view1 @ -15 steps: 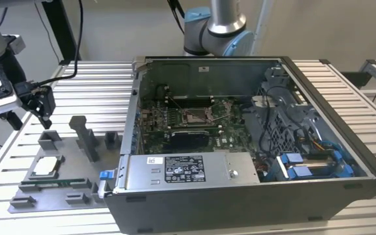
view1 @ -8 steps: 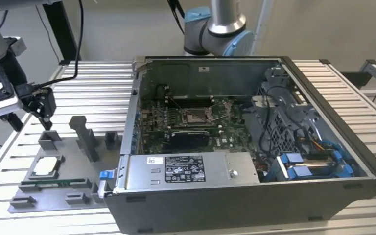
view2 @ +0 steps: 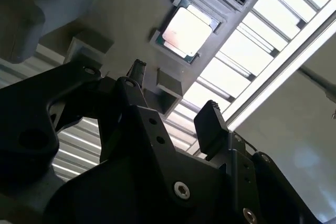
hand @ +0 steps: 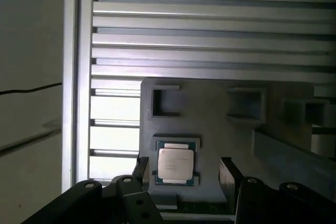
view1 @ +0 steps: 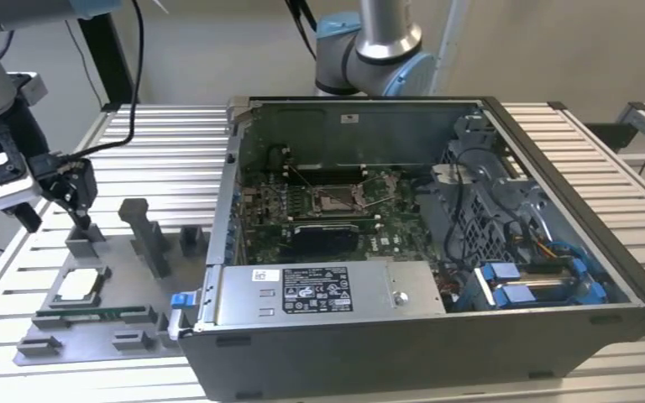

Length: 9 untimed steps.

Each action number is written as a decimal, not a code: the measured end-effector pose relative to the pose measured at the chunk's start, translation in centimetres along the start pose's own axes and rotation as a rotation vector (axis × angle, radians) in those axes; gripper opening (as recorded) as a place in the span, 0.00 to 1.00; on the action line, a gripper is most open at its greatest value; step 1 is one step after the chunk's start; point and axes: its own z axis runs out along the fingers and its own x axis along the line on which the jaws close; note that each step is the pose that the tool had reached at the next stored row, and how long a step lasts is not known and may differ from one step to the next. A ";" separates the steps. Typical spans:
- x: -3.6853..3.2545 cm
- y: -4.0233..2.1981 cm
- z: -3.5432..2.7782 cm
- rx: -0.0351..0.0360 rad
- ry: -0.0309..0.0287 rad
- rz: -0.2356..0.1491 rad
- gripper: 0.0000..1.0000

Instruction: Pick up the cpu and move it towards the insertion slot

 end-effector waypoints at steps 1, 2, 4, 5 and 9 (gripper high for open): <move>0.00 -0.07 0.18 -0.0002 -0.0001 0.000 1.00; 0.01 -0.13 0.33 -0.0001 -0.0001 0.000 1.00; 0.03 -0.24 0.66 0.0000 0.0000 0.001 1.00; 0.03 -0.28 0.80 0.0000 -0.0001 0.001 1.00; 0.04 -0.32 1.17 0.0001 0.0001 0.002 1.00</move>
